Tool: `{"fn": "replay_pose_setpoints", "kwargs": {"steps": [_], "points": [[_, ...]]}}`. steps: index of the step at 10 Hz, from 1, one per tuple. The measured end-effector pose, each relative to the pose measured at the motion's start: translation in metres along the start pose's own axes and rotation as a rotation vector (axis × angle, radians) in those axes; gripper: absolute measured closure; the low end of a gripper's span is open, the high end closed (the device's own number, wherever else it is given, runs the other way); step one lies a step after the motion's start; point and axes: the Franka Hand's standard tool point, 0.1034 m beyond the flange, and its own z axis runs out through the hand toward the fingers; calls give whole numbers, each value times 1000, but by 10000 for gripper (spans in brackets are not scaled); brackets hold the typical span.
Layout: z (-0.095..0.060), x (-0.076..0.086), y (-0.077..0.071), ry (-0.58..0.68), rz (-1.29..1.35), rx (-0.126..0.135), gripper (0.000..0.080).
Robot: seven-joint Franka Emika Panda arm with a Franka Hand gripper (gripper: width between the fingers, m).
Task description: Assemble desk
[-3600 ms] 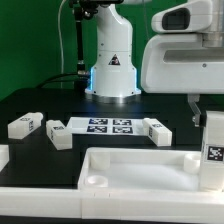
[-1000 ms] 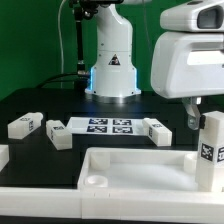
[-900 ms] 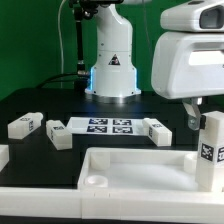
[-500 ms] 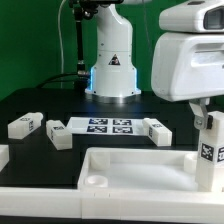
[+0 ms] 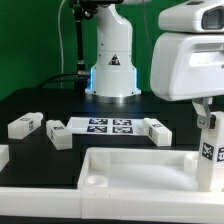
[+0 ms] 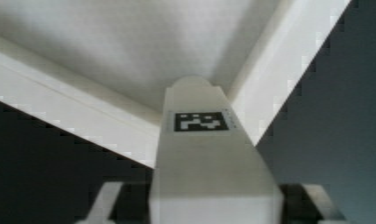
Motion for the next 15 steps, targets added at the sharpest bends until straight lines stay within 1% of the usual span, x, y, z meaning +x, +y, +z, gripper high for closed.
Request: {"fn": "replay_pose_setpoints", "kwargs": {"steps": [4,7,8,9,10,12,13,14,15], "points": [[1,1,1,18,468,21,509],[1,2,2,21,790,27,509],[1,3,2,21,870,33,509],[1,3,4,20,1013,45,509],[1,3,4,17,1110,51,509],[2,3,4,12,1224,55,509],[2,3,4,12,1219,55,430],[2,3,4,13,1188,55,430],[2,3,4,15,1182,55,293]]}}
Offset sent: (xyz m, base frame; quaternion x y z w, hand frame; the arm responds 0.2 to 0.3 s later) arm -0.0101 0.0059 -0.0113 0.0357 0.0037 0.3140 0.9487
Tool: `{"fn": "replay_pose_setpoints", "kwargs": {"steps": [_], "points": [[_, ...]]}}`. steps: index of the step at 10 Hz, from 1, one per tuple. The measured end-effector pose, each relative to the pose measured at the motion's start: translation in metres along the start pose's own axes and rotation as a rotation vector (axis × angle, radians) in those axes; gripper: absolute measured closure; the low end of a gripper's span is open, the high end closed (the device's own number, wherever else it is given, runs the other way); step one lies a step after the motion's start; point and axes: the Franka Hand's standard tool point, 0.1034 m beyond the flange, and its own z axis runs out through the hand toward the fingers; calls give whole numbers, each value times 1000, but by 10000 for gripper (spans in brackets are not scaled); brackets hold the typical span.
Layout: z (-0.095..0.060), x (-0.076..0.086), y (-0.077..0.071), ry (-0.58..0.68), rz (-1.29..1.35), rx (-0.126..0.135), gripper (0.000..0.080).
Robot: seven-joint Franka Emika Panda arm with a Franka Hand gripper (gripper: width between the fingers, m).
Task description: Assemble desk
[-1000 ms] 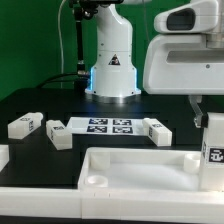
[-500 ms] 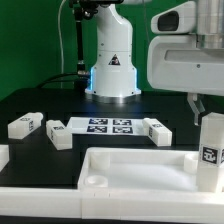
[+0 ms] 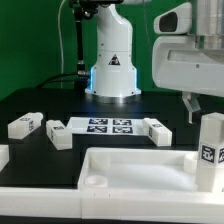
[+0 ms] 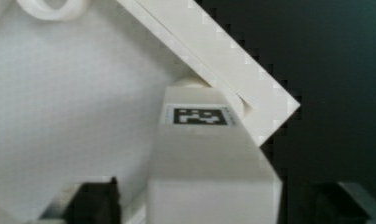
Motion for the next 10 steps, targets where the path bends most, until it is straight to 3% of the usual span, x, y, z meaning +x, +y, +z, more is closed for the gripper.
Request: {"fn": "replay_pose_setpoints", "kwargs": {"steps": [1,2,5,9,10], "points": [[1,1,0,5,-37,6,181],[1,1,0,7,-183,1,159],[-1,1,-1,21,-566,-14,151],[0,1,-1,19,-847,-19,151],[1,1,-1,30,-952,-32,151]]}}
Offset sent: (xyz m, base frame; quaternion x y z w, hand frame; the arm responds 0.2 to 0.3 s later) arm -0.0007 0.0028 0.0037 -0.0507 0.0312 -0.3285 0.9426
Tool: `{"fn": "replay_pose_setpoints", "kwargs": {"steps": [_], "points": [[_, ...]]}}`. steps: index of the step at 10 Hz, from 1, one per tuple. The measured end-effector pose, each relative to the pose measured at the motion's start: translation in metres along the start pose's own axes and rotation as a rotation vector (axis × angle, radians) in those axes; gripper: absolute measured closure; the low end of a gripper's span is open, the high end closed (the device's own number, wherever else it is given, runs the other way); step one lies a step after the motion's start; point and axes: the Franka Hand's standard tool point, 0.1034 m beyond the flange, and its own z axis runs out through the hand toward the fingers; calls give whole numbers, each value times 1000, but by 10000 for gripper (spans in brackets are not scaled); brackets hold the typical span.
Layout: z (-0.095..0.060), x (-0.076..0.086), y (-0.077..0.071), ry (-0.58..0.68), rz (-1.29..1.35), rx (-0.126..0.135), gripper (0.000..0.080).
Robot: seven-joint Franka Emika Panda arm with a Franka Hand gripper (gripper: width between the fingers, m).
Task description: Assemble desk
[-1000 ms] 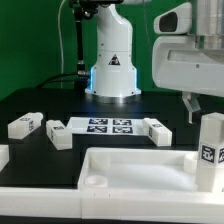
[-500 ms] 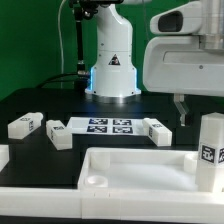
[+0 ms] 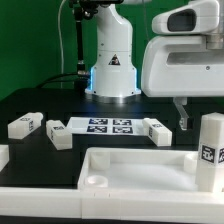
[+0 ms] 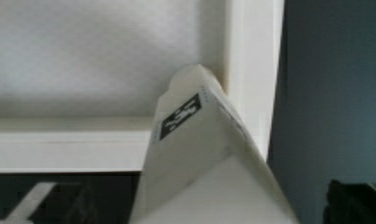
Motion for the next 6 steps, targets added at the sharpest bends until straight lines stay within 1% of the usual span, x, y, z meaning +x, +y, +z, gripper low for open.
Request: {"fn": "replay_pose_setpoints", "kwargs": {"steps": [3,5,6], "points": [[2,0,-5,13,-293,-23,151],[5,0,-4,18,-457,-28,151],[5,0,-3,18,-484,-28,180]]}}
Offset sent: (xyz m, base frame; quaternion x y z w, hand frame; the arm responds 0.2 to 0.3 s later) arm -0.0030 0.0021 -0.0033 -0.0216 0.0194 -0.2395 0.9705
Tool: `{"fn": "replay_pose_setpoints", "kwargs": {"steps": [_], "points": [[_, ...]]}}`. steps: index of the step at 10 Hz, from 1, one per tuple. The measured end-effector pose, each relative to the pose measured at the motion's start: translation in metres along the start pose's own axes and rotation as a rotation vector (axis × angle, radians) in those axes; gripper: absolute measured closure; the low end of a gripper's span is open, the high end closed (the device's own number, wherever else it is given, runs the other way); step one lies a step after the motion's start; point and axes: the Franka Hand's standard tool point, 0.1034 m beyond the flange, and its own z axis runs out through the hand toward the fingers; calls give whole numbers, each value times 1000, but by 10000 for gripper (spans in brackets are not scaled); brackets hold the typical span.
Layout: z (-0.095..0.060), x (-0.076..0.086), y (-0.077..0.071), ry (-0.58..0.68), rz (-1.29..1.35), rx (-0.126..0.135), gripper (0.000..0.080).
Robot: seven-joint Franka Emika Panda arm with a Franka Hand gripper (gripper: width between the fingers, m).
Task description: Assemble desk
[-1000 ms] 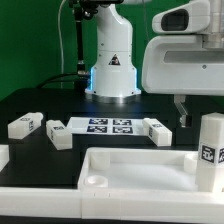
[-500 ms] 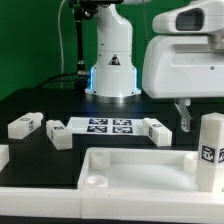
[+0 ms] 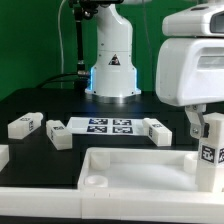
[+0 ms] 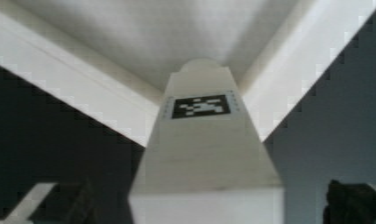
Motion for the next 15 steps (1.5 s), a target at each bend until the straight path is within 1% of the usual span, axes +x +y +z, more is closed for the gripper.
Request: {"fn": "replay_pose_setpoints", "kwargs": {"steps": [1,2,3,5,7,9,11,12,15], "points": [[0,0,0,0,8,0,180],[0,0,0,0,9,0,357],[0,0,0,0,9,0,512],[0,0,0,0,14,1,511],[0,0,0,0,76,2,511],[1,-1,1,4,322,21,511],[1,-1,2,3,496,23,511],[1,-2,3,4,621,34,511],[1,-3,5,0,918,41,509]]}}
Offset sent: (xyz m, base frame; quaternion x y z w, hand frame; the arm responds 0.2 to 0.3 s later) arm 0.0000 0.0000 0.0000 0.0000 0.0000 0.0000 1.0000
